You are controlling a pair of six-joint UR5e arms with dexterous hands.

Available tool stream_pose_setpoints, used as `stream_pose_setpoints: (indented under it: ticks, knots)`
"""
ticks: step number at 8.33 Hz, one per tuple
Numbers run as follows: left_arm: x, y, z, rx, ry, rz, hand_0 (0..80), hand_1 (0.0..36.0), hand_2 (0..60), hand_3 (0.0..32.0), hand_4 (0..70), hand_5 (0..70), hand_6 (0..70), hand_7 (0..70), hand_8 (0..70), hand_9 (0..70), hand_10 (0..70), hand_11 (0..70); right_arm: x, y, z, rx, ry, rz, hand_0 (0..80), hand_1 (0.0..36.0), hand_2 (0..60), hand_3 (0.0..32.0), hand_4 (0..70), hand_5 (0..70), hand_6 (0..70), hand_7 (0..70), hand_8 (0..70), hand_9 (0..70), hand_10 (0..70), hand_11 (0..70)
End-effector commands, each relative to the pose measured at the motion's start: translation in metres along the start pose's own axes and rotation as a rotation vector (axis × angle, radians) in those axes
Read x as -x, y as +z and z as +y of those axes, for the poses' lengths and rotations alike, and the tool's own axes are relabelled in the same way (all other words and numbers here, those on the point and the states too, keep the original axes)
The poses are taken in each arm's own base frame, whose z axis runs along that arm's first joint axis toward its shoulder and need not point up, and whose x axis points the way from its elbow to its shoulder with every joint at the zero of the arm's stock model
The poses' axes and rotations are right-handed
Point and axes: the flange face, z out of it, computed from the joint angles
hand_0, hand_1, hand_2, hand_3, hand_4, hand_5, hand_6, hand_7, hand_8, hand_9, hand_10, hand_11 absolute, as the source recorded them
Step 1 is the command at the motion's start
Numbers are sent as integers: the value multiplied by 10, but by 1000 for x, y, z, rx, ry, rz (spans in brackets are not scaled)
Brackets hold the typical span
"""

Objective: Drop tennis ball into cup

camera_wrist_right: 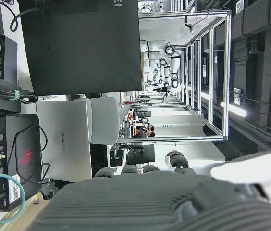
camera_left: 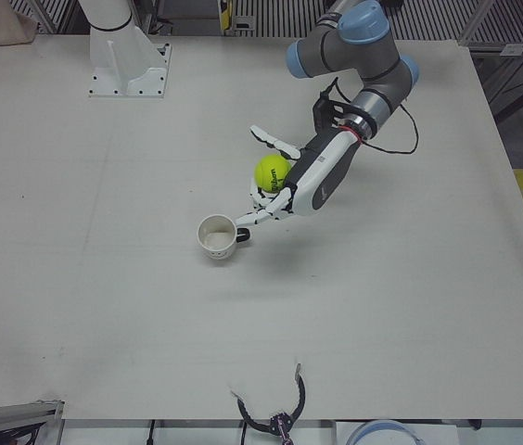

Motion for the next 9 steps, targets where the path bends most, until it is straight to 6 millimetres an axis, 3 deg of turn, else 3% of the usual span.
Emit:
stream_pose_setpoints:
  ticks: [1,2,3,4,5,6,7,8,9]
  knots:
    - [68,62,14,33,-8,-108,570,142,0,0,159,211,700,700,440,542,330,483,-1,0,0,0,0,1,0,0,0,0,0,0,0,0,0,0,0,0]
    - [73,87,13,36,-11,-113,570,144,0,0,169,192,638,700,430,554,332,485,0,0,0,0,0,0,0,0,0,0,0,0,0,0,0,0,0,0]
    - [78,96,18,40,-13,-124,569,142,0,0,171,199,674,700,435,552,328,481,-1,0,1,1,0,1,0,0,0,0,0,0,0,0,0,0,0,0]
    - [88,96,16,32,-18,-142,570,140,0,0,171,210,700,700,441,546,323,474,0,0,0,0,0,0,0,0,0,0,0,0,0,0,0,0,0,0]
    - [96,95,0,24,-29,-154,574,143,0,0,165,214,700,700,441,539,317,467,0,0,0,0,0,0,0,0,0,0,0,0,0,0,0,0,0,0]
    - [99,95,-5,18,-30,-163,572,149,0,0,165,196,665,700,417,520,300,445,0,0,0,0,0,0,0,0,0,0,0,0,0,0,0,0,0,0]
    - [101,95,-7,16,-30,-167,540,149,22,0,138,164,560,426,285,319,166,257,0,0,0,0,0,0,0,0,0,0,0,0,0,0,0,0,0,0]
    - [101,101,-2,22,-32,-168,485,134,73,0,96,89,253,125,94,79,37,67,0,0,0,0,0,0,0,0,0,0,0,0,0,0,0,0,0,0]
    - [100,104,2,27,-35,-168,463,116,96,0,79,68,191,60,54,30,7,20,-1,0,1,1,0,1,0,0,0,0,0,0,0,0,0,0,0,0]
